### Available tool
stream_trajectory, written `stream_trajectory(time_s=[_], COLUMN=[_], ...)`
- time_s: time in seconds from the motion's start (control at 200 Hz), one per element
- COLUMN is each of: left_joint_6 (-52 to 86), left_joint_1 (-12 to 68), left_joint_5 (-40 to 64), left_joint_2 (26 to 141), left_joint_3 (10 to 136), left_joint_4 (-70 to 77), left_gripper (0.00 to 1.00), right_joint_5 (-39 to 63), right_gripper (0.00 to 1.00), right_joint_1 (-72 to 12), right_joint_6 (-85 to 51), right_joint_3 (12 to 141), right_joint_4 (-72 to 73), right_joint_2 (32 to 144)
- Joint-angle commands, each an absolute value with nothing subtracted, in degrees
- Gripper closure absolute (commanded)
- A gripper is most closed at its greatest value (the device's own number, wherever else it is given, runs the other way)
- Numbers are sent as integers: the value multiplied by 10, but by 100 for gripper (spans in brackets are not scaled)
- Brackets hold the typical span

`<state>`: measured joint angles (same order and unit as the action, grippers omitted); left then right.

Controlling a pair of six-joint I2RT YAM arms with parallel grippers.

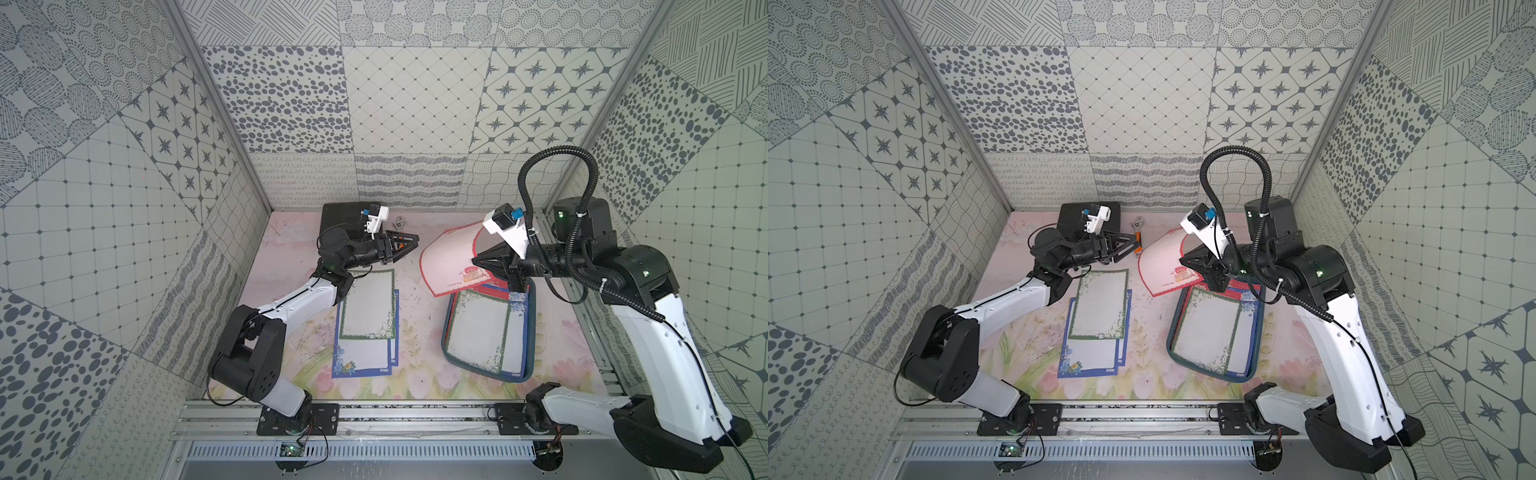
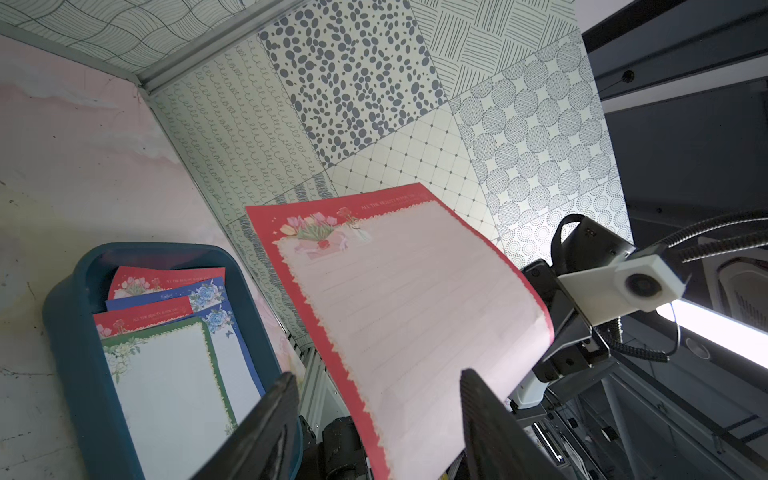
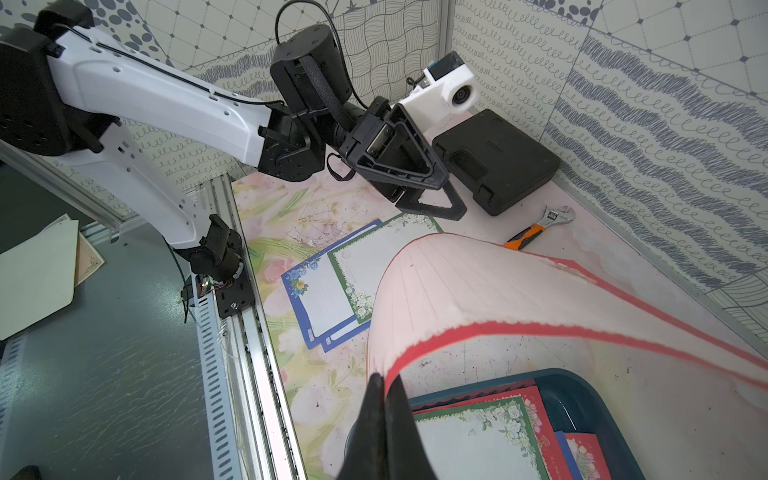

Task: Take out the stationery paper from the storage box
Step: Place the stationery paper at the center of the board.

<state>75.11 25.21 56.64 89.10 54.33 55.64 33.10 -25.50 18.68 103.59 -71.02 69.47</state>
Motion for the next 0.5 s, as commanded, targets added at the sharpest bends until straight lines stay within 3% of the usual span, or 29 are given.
stream_trajectory(time_s=[0.0,0.305,0.495], left_joint_6=[811,823,863], left_joint_1=[257,275,288], left_joint_5=[612,623,628], left_joint_2=[912,934,946], left_joint_3=[554,548,551], left_joint_4=[651,653,700], left_gripper=[35,34,38], right_joint_5=[328,340,338], right_gripper=[100,100,100], right_joint_1=[-258,-258,-258], right_joint_6=[196,196,194], right_joint_3=[1035,1045,1040], right_joint_4=[-706,-712,-715], right_joint_2=[685,695,689])
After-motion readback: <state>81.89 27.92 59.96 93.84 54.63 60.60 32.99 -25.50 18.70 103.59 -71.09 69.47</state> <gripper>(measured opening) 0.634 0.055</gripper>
